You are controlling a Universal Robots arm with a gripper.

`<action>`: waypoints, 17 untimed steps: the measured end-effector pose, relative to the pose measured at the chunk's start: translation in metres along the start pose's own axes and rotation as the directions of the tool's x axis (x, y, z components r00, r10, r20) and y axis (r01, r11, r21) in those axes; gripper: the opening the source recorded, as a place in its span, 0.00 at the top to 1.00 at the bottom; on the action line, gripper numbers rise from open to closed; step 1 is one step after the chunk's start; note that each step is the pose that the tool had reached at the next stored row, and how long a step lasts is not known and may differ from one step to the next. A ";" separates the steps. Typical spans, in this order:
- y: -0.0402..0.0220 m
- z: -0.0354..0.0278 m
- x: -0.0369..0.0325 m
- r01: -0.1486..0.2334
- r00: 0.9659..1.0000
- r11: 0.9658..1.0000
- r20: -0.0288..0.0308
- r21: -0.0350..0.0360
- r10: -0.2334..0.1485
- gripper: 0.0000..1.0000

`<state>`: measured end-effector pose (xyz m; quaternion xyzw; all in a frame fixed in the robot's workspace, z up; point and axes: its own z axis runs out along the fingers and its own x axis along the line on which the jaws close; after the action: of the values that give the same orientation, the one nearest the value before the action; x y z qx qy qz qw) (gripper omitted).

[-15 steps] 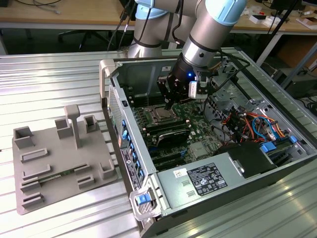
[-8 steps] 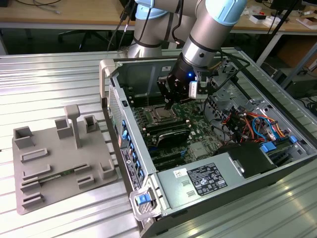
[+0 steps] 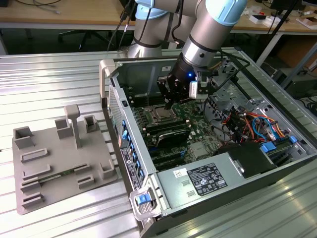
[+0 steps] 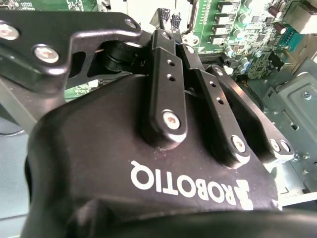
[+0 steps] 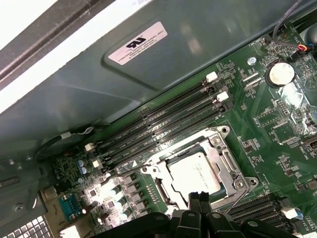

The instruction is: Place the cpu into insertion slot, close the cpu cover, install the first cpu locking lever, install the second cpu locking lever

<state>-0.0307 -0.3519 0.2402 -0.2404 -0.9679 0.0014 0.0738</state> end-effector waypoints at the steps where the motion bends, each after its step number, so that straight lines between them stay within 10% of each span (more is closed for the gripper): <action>1: 0.0000 0.0000 0.0000 0.003 1.000 1.000 0.000 0.000 -0.003 0.89; 17: 0.0000 0.0000 0.0000 0.031 1.000 1.000 -0.003 -0.003 -0.031 0.89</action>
<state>-0.0307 -0.3519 0.2402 -0.2255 -0.9714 -0.0016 0.0748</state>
